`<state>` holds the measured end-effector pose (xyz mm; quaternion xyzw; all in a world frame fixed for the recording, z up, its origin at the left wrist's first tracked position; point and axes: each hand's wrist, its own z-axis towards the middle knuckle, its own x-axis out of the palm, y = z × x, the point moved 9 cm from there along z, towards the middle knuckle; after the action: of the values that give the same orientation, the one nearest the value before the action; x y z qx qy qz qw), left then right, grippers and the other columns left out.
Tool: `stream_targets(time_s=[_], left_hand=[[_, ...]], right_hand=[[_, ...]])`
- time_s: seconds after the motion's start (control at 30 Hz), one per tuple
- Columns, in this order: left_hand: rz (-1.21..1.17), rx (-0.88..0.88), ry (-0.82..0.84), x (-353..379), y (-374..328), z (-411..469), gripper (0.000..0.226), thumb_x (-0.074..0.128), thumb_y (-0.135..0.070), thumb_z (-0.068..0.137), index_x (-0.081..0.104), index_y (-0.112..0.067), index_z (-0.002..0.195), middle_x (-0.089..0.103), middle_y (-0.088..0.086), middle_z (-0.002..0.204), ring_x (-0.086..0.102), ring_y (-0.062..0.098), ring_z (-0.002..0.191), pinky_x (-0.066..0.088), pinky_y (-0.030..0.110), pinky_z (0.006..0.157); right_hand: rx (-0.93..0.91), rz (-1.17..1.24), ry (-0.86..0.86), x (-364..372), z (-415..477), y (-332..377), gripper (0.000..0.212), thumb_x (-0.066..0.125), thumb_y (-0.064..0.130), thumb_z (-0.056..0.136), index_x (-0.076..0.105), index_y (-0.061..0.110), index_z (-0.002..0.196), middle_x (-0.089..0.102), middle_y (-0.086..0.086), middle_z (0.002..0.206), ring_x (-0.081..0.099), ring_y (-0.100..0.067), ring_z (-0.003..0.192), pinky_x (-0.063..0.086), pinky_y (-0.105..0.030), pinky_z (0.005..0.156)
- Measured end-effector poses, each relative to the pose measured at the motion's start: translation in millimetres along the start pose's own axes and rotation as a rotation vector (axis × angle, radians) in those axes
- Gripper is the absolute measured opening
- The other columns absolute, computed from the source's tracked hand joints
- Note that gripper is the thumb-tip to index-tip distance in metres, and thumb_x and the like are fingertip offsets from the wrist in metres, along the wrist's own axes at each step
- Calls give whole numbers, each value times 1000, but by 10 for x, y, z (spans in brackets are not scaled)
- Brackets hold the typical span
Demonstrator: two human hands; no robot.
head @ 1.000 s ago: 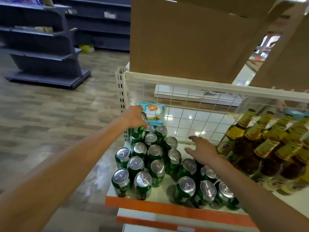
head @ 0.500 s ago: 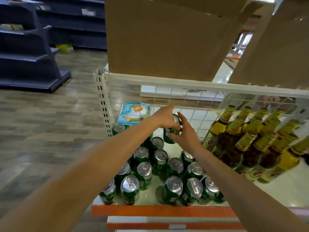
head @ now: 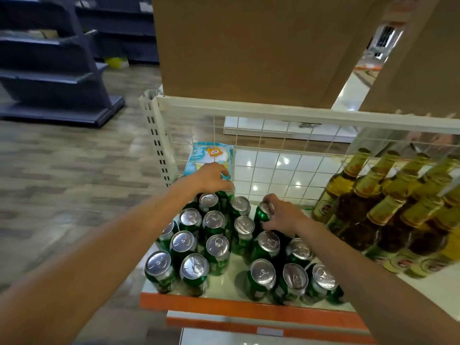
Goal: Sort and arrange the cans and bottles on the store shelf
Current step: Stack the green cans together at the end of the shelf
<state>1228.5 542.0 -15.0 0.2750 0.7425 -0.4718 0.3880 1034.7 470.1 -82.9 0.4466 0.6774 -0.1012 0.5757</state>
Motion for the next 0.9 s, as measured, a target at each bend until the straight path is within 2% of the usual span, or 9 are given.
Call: stream_targets(time_s=[0.13, 0.23, 0.37, 0.47, 0.6, 0.73, 0.8, 0.9], left_hand=[[71, 23, 8, 110, 48, -5, 52, 68, -38, 88, 58, -14, 133, 57, 7, 133, 55, 23, 118, 44, 29, 95], [170, 65, 86, 341, -36, 55, 58, 68, -22, 88, 47, -22, 142, 52, 7, 141, 52, 25, 124, 45, 37, 102], [526, 150, 219, 647, -116, 185, 78, 60, -6, 87, 27, -35, 152, 42, 6, 151, 38, 32, 137, 34, 46, 112], [674, 210, 261, 742, -207, 238, 80, 60, -4, 87, 25, -33, 153, 45, 6, 147, 36, 31, 137, 26, 47, 117], [802, 320, 266, 824, -361, 254, 79, 68, -12, 86, 29, -31, 152, 51, 3, 142, 38, 28, 134, 23, 44, 117], [809, 372, 265, 902, -329, 394, 73, 74, -20, 81, 41, -33, 144, 57, 3, 132, 39, 27, 134, 4, 51, 121], [741, 340, 279, 862, -351, 429, 74, 80, -30, 76, 45, -33, 141, 57, 5, 130, 41, 27, 132, 6, 47, 121], [561, 301, 219, 748, -540, 478, 68, 80, -35, 76, 50, -32, 137, 55, 3, 132, 44, 26, 127, 21, 40, 115]], right_hand=[[-38, -184, 158, -2, 14, 91, 75, 76, 29, 79, 33, 30, 141, 59, -6, 125, 52, -21, 92, 40, -30, 69], [-68, -309, 244, 79, 0, 141, 77, 74, 13, 78, 34, 32, 141, 58, -7, 125, 56, -25, 97, 43, -30, 64], [-75, -332, 331, 155, -8, 75, 86, 67, 0, 80, 27, 30, 149, 52, -10, 136, 58, -29, 109, 51, -35, 71], [-26, -252, 378, 112, -26, -61, 96, 59, -5, 83, 11, 35, 156, 45, -9, 147, 61, -28, 104, 56, -34, 73], [-11, -136, 288, -36, -33, -134, 91, 63, 2, 84, 17, 33, 156, 43, 0, 150, 55, -22, 120, 54, -35, 90], [-24, -31, 124, -219, -93, -246, 68, 58, 24, 93, 28, 28, 153, 48, -1, 145, 50, -24, 128, 43, -36, 102], [-13, -33, 33, -293, -100, -368, 62, 56, 26, 94, 32, 26, 151, 51, -2, 143, 48, -24, 129, 42, -38, 105], [-4, 0, -41, -329, -76, -442, 58, 59, 27, 94, 38, 25, 148, 54, -4, 140, 49, -24, 127, 42, -36, 102]])
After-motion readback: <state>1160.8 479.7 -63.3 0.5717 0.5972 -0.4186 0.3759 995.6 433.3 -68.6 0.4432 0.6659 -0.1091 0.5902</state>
